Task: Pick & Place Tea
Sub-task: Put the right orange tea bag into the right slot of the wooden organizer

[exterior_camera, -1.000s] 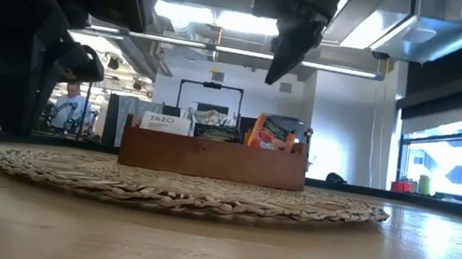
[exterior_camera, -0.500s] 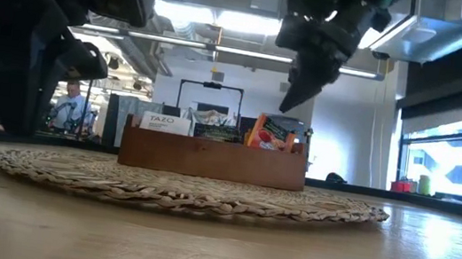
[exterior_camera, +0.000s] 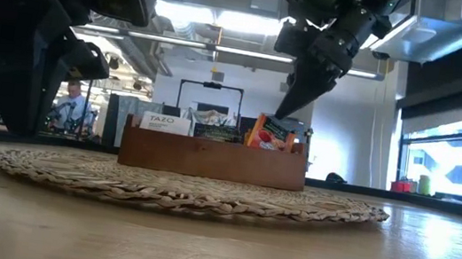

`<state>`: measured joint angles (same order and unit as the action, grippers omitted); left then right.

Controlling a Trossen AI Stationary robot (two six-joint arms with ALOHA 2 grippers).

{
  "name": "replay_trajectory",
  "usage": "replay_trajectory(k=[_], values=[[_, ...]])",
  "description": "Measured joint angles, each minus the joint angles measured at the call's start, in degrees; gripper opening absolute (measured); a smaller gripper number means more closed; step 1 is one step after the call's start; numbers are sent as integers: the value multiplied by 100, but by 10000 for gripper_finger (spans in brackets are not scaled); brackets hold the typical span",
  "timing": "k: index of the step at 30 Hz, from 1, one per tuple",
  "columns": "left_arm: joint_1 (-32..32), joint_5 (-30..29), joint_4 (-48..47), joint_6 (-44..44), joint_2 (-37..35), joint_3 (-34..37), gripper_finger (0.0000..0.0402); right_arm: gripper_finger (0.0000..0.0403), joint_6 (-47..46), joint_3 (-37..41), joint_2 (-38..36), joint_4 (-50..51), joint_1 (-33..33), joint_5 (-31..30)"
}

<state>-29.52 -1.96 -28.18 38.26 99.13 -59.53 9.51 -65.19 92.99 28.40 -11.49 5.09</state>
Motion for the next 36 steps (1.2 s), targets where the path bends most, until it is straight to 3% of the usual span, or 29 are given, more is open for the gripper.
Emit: replay_trajectory(k=[8, 14, 19, 21, 24, 30, 33, 36], values=[[0, -61, 11, -21, 0, 2, 32, 104, -33, 0, 0, 95, 0, -53], [-118, -499, 120, -769, -458, 7, 35, 104, -43, 0, 0, 98, 0, -51], [-501, -1681, 581, -1299, -1485, 372, 38, 104, -53, 0, 2, 239, 2, -51], [-642, -2017, 1260, -1290, -1989, 962, 38, 104, -75, 0, 2, 339, 2, -51], [-759, -1995, 2875, -1482, -2786, 2093, 36, 106, -153, 0, 2, 380, 2, -52], [-438, -556, 6569, -2209, -3956, 4185, 34, 156, -293, 0, 2, 337, 2, -51], [-280, -271, 7599, -2245, -4347, 4880, 36, 190, -305, 0, 2, 321, 2, -51], [-201, -303, 8053, -2255, -4667, 5324, 38, 215, -298, 0, 2, 313, 2, -51]])
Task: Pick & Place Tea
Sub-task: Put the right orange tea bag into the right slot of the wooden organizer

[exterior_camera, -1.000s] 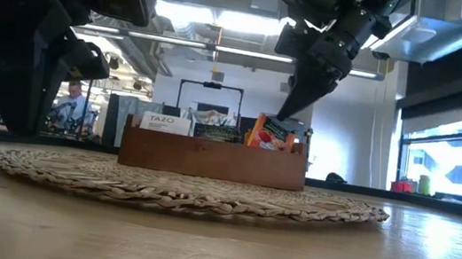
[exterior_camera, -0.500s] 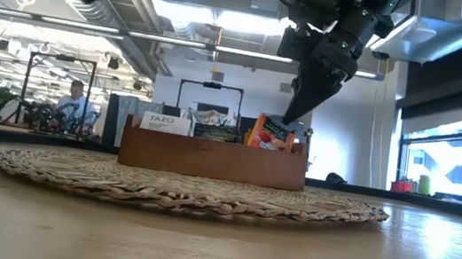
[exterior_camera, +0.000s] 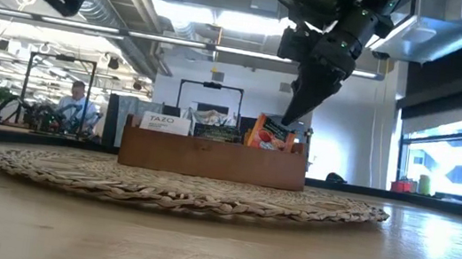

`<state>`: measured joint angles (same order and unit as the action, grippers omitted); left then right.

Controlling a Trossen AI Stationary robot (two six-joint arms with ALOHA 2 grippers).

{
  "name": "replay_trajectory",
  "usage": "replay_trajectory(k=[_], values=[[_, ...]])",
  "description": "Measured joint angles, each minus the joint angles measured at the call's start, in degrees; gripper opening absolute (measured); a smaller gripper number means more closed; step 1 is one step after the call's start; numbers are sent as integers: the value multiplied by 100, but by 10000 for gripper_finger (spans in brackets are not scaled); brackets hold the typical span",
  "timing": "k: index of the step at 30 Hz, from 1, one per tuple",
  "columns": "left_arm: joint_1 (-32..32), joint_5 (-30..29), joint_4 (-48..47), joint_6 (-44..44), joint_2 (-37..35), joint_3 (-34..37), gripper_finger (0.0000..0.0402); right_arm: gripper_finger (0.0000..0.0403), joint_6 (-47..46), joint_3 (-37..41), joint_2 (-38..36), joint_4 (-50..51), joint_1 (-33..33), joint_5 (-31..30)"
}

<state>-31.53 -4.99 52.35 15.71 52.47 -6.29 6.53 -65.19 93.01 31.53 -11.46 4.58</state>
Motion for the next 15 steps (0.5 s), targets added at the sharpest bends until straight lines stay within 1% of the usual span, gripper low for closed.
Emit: replay_trajectory(k=[4, 9, 12, 15], values=[[74, -1, 15, 207, -337, 227, 36, 232, 62, -2, 42, -33, 0, -2], [83, 2, -34, 347, -416, 232, 32, 233, 49, -9, 183, -78, 0, 0], [83, 4, -108, 349, -409, 232, 32, 228, 116, -6, 245, -82, 0, 33], [83, 3, -180, 348, -409, 232, 33, 212, 122, -7, 247, -132, 0, 155]])
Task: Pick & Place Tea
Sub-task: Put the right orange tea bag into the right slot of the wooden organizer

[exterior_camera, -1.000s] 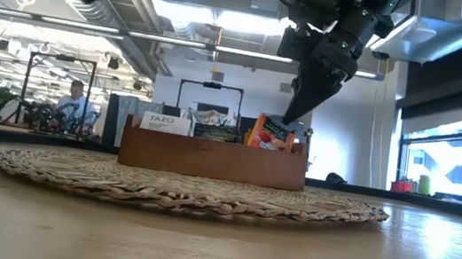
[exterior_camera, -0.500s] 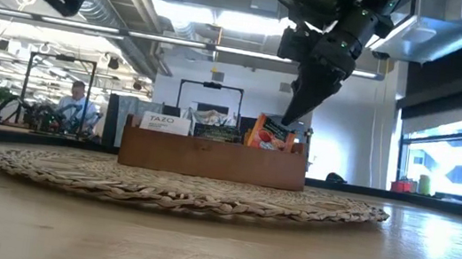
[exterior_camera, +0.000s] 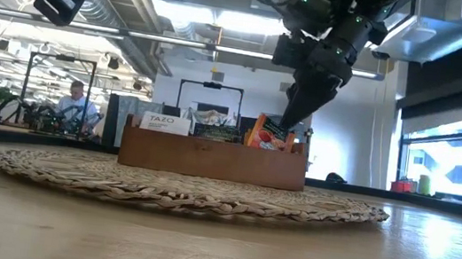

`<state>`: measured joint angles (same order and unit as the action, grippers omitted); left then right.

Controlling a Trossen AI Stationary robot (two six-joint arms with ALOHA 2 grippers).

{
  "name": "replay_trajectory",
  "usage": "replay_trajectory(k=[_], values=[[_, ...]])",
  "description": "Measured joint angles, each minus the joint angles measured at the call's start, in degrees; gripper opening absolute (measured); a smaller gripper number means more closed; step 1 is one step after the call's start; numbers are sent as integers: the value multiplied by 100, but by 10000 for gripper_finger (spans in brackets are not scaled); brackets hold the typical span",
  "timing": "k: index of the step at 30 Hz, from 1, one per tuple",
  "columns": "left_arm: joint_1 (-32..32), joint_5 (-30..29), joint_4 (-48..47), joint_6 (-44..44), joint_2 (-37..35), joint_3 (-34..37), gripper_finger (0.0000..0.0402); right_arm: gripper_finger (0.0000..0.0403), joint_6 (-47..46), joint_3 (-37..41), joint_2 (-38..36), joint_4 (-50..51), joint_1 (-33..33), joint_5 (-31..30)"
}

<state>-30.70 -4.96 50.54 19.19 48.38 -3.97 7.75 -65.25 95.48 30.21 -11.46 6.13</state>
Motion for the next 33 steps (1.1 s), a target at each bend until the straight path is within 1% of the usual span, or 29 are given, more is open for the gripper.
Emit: replay_trajectory(k=[6, 11, 21, 26, 29, 33], values=[[0, -3, -20, -34, 0, 0, 32, 166, 0, 0, 0, 97, 2, 5], [0, -3, -22, -44, 0, 0, 36, 130, 19, 0, 0, 95, -6, 235], [0, -7, -142, -47, 4, 0, 32, 56, 39, -3, 0, 100, -7, 256], [0, -7, -177, -47, 4, 0, 36, 9, 89, -473, 11, 662, -15, 258], [0, -10, -190, -47, 4, 0, 35, 7, 137, -913, 9, 1254, -15, 256], [0, -25, -242, -47, 4, 0, 32, 4, 146, -1262, 9, 1610, -15, 256]])
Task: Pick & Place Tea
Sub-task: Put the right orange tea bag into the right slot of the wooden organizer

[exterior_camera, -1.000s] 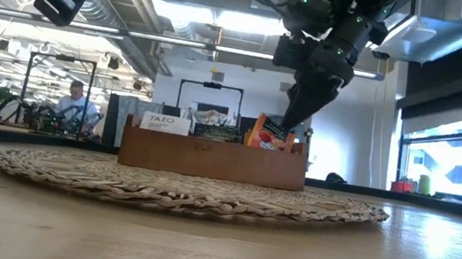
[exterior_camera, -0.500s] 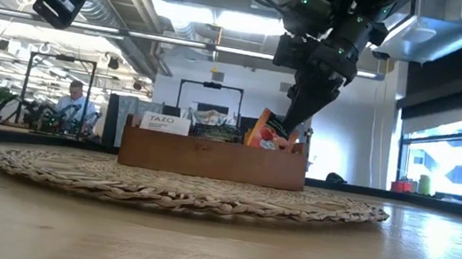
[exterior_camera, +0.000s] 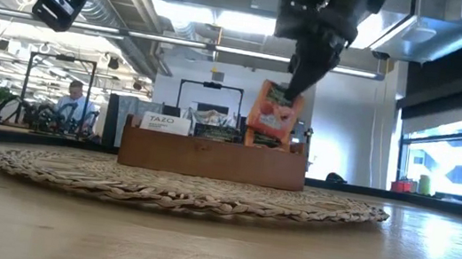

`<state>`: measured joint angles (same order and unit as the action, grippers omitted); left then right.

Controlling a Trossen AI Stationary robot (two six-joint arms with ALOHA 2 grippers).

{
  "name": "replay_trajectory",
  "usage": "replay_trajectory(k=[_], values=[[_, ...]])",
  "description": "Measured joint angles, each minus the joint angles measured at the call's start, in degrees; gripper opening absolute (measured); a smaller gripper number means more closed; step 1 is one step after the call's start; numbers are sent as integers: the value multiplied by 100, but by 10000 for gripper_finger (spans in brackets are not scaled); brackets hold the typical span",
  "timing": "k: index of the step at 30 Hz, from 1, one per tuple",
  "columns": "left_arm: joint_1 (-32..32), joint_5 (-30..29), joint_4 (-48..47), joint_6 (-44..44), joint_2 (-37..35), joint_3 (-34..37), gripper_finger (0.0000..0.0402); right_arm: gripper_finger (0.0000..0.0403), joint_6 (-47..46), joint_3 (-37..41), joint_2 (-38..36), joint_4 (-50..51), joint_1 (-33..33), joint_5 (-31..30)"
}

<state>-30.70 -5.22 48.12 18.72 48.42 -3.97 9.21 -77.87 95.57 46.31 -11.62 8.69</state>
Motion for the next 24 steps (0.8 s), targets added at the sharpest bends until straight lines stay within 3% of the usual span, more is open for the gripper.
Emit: replay_trajectory(k=[12, 24], values=[[0, -284, -288, 1, -2, 0, 33, 2, -291, -126, 81, 374, 185, 0], [2, -486, -384, 4, 0, 2, 32, 1, 21, -1163, 1108, 1377, 282, -264]])
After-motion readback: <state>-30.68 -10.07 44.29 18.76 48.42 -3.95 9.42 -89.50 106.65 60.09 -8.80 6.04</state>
